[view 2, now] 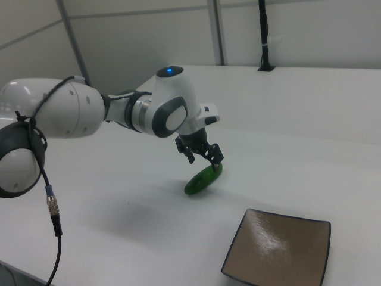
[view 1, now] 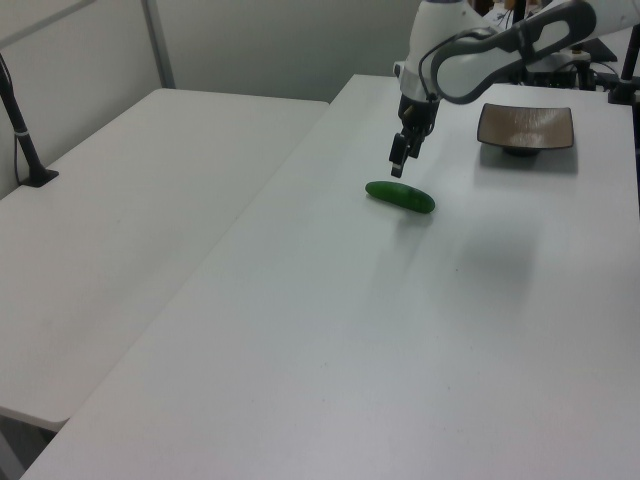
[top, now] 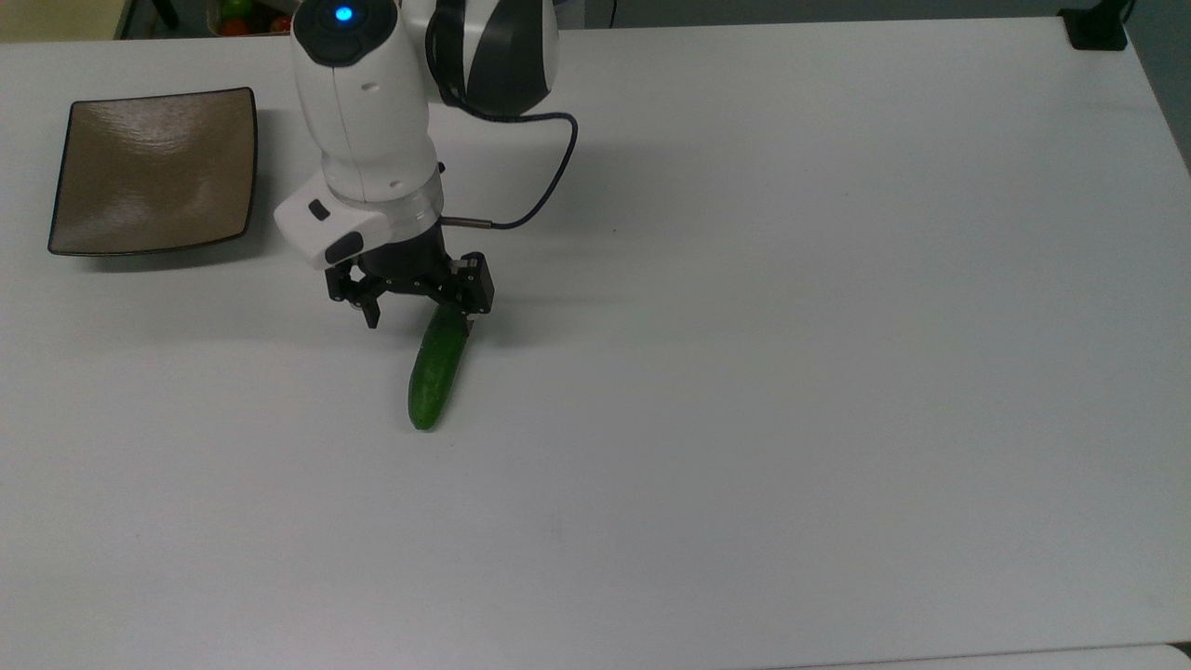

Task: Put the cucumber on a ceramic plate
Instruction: 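Move the open gripper down over the green cucumber, then close the gripper around the middle of the cucumber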

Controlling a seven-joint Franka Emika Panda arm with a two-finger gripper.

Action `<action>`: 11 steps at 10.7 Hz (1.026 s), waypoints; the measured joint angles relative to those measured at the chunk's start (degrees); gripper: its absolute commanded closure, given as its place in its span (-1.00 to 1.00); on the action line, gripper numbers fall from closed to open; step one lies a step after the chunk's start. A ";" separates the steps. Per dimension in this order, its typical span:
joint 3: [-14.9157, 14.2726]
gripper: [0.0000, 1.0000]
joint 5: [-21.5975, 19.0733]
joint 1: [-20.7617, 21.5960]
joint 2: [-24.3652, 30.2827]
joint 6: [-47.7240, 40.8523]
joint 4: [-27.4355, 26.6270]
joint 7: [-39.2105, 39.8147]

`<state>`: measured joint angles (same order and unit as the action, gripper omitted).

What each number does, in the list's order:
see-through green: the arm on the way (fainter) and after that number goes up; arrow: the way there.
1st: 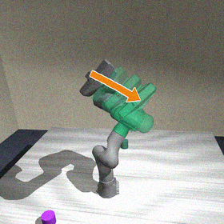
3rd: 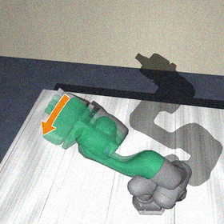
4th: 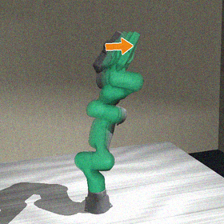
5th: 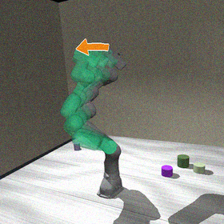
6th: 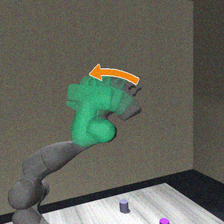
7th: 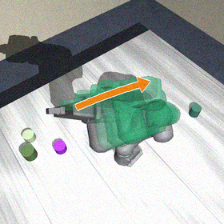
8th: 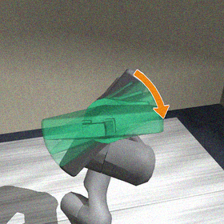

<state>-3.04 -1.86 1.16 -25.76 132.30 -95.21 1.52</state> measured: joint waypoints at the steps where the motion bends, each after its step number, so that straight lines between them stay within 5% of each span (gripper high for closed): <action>1: 0.00 -1.00 0.00 -0.06 -0.99 0.66 0.01 0.00; 6: 0.01 -1.00 0.00 -0.20 -4.06 1.19 0.06 0.00; 9: 0.72 -0.44 0.00 -0.20 -4.93 2.41 0.08 0.00; 11: 0.81 0.18 0.00 -0.20 -4.99 2.41 0.08 0.00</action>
<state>-2.23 -1.86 0.96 -30.75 134.71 -95.13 1.52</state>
